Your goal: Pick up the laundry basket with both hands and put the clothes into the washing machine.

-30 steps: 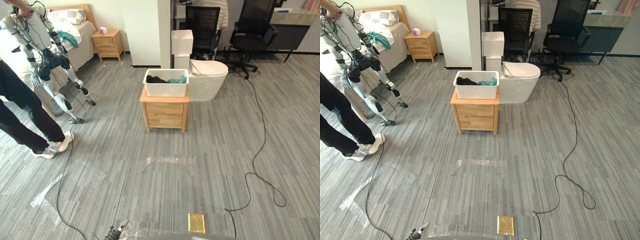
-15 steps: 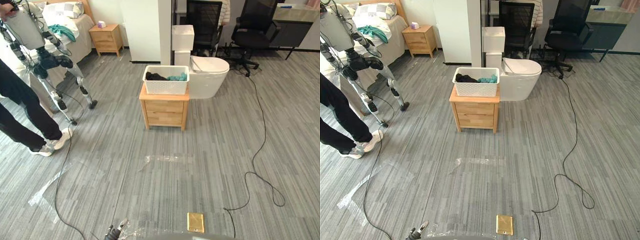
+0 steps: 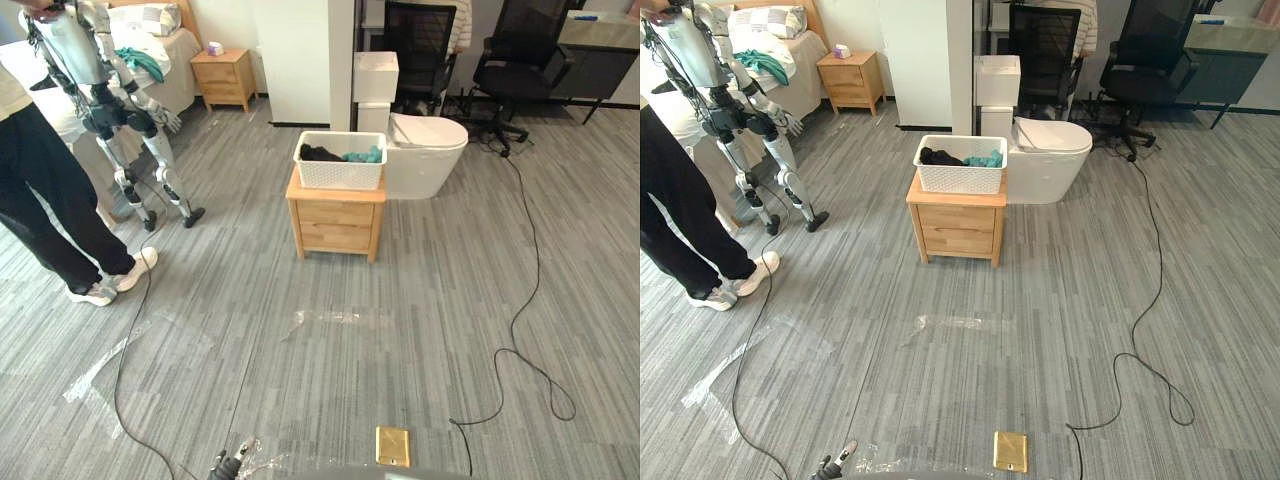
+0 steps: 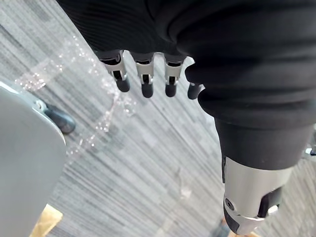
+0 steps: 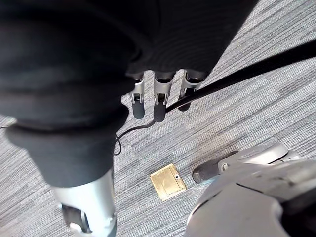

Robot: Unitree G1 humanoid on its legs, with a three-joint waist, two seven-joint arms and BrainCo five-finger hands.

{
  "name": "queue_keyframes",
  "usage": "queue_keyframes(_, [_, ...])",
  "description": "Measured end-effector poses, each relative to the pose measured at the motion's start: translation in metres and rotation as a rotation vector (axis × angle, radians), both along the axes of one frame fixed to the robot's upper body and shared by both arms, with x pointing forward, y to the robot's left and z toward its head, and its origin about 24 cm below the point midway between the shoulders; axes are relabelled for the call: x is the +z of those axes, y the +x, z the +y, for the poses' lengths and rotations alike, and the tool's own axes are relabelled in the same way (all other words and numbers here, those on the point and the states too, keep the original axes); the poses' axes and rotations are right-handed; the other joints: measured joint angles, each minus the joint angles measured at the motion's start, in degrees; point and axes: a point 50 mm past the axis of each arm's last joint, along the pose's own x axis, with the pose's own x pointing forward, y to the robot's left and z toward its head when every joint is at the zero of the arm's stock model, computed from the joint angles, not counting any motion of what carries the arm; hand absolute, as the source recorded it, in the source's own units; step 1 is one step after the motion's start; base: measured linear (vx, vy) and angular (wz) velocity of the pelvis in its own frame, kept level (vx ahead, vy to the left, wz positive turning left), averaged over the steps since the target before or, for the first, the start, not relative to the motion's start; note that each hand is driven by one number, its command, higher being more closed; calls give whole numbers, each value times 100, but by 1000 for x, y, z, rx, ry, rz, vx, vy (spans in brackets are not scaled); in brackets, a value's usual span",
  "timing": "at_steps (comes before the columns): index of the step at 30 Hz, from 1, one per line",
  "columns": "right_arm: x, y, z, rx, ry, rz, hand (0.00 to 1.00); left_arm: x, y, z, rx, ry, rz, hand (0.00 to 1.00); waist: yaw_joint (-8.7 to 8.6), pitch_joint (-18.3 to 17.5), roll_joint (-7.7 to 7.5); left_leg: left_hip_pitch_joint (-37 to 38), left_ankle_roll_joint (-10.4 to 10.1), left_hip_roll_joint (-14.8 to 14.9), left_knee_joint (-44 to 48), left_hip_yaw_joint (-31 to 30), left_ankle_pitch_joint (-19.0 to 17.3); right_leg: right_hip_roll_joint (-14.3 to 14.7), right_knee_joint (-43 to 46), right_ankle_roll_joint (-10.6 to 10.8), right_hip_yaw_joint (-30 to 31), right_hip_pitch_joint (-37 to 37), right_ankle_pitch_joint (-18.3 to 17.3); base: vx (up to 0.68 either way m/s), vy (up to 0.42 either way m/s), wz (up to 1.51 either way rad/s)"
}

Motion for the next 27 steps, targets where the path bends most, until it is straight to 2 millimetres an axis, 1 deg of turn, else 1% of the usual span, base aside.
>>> queue_keyframes(4, [0, 0, 1, -3, 2, -2, 0, 0, 0, 1, 12, 0, -3, 0, -1, 14, -10, -24, -1, -1, 41, 5, -1, -8, 44, -15, -20, -4, -44, -6, -2, 2])
queue_keyframes(6, [0, 4, 2, -7, 3, -16, 0, 1, 2, 1, 72, -7, -18, 0, -11, 147, -26, -89, -29, 23, 201, 7, -48, -13, 297, -45, -104, -32, -227, -65, -29, 17])
queue_keyframes(7, [0, 5, 2, -7, 2, -20, 0, 1, 4, 1, 84, -9, -23, 0, -6, 168, 5, -153, -41, 44, 326, 4, -123, -8, 390, -57, -141, -64, -299, -90, -47, 25])
queue_keyframes(8, [1, 8, 2, -1, 0, -30, 0, 2, 7, 2, 101, -8, -38, 0, 1, 252, 50, -375, -76, 105, 787, -7, -335, 1, 654, -91, -170, -165, -496, -71, -41, 27])
queue_keyframes(9, [2, 13, 3, 8, -2, -50, 0, 4, 12, 5, 107, 2, -63, 0, 6, 361, -37, -668, -151, 167, 1519, 47, -529, -6, 921, -172, -202, -290, -695, -83, -44, 27])
queue_keyframes(10, [2, 14, 5, 20, 1, -53, 0, 6, 14, 8, 120, 7, -75, 0, 5, 403, -81, -895, -184, 187, 1978, 116, -554, -34, 1021, -189, -213, -336, -763, -82, -71, 21])
queue_keyframes(11, [2, 17, 7, 49, 3, -59, 0, 8, 18, 12, 149, 14, -99, 0, 16, 467, -147, -1458, -217, 297, 3104, 335, -506, -76, 1118, -259, -223, -362, -822, -46, -74, 9])
queue_keyframes(12, [3, 22, 6, 65, -1, -71, 0, 9, 22, 12, 158, 16, -113, 0, 31, 524, -138, -1745, -188, 385, 3653, 412, -443, -78, 1130, -303, -226, -302, -848, 19, -68, 3])
queue_keyframes(13, [4, 26, 4, 84, -10, -84, 0, 9, 22, 13, 172, 15, -119, 0, 38, 619, -142, -2140, -113, 559, 4323, 604, -546, -87, 1154, -365, -231, -173, -888, 93, -15, -1])
queue_keyframes(14, [6, 29, 2, 84, -19, -99, 0, 9, 22, 10, 169, 8, -119, 0, 19, 637, -92, -2336, -21, 600, 4332, 716, -604, -137, 1158, -355, -190, -79, -931, 118, 30, -13])
queue_keyframes(15, [7, 34, 0, 87, -27, -116, 0, 9, 24, 8, 157, 5, -124, 0, 51, 642, -39, -2484, -22, 564, 3959, 786, -597, -215, 1160, -294, -126, -60, -993, 135, 74, -20])
queue_keyframes(16, [8, 38, -1, 89, -30, -127, 0, 9, 24, 8, 156, 5, -126, 0, 61, 638, -31, -2536, -33, 539, 3657, 801, -581, -256, 1162, -274, -61, -63, -1017, 174, 125, -46])
queue_keyframes(17, [10, 43, -1, 100, -36, -146, 0, 10, 24, 7, 157, 3, -133, 0, 124, 635, -25, -2631, -58, 476, 2962, 788, -526, -329, 1176, -207, 86, -106, -1105, 258, 170, -63])
queue_keyframes(18, [11, 46, -1, 112, -43, -161, 0, 10, 23, 7, 155, 2, -132, 0, 191, 631, -19, -2695, -168, 452, 2358, 716, -455, -375, 1187, -177, 270, -132, -1159, 270, 176, -71])
queue_keyframes(19, [11, 47, -1, 114, -44, -163, 0, 10, 21, 7, 157, 2, -127, 0, 209, 627, -13, -2726, -196, 456, 2140, 646, -438, -392, 1208, -131, 342, -139, -1226, 338, 232, -76])
queue_keyframes(20, [11, 48, -1, 116, -45, -165, 0, 8, 15, 7, 162, 2, -111, 0, 256, 597, 21, -2783, -196, 481, 1918, 595, -438, -419, 1253, -50, 513, -126, -1367, 313, 230, -64])
queue_keyframes(21, [11, 47, -2, 114, -46, -161, 0, 8, 12, 7, 166, 1, -100, 0, 280, 565, 41, -2808, -192, 499, 1919, 543, -441, -435, 1305, 10, 618, -116, -1466, 448, 335, -76])
queue_keyframes(22, [10, 40, -2, 102, -41, -142, 0, 6, 4, 6, 173, -6, -76, 0, 316, 478, 1, -2869, -84, 439, 2280, 482, -273, -549, 1483, 127, 791, -90, -1737, 413, 314, -65])
queue_keyframes(23, [8, 32, 0, 87, -30, -120, 0, 5, -5, 9, 178, 2, -52, 0, 326, 279, -62, -2898, -55, 302, 2586, 494, -257, -724, 1680, 244, 879, -112, -1969, 584, 362, -66])
queue_keyframes(24, [3, 21, 8, 63, 1, -84, 0, 4, -15, 18, 181, 22, -26, 0, 309, 91, -332, -2885, 157, 51, 2885, 589, -474, -963, 2426, 566, 955, -264, -2207, 631, 323, -34])
queue_keyframes(25, [2, 18, 12, 42, 19, -80, 0, 5, -13, 22, 169, 32, -26, 0, 275, 39, -424, -2839, 180, -51, 2981, 614, -628, -1064, 2927, 599, 968, -425, -2241, 746, 336, -5])
queue_keyframes(26, [1, 15, 16, 3, 37, -78, 0, 5, -11, 27, 144, 41, -15, 0, 209, 23, -528, -2622, 316, -205, 3070, 625, -849, -1126, 4134, 796, 1172, -786, -2055, 600, 268, 33])
queue_keyframes(27, [-1, 10, 18, -19, 52, -61, 0, 5, -8, 31, 123, 48, -10, 0, 130, 73, -555, -2331, 429, -337, 3105, 617, -1034, -1100, 5363, 1209, 1381, -1142, -1538, 463, 191, 33])
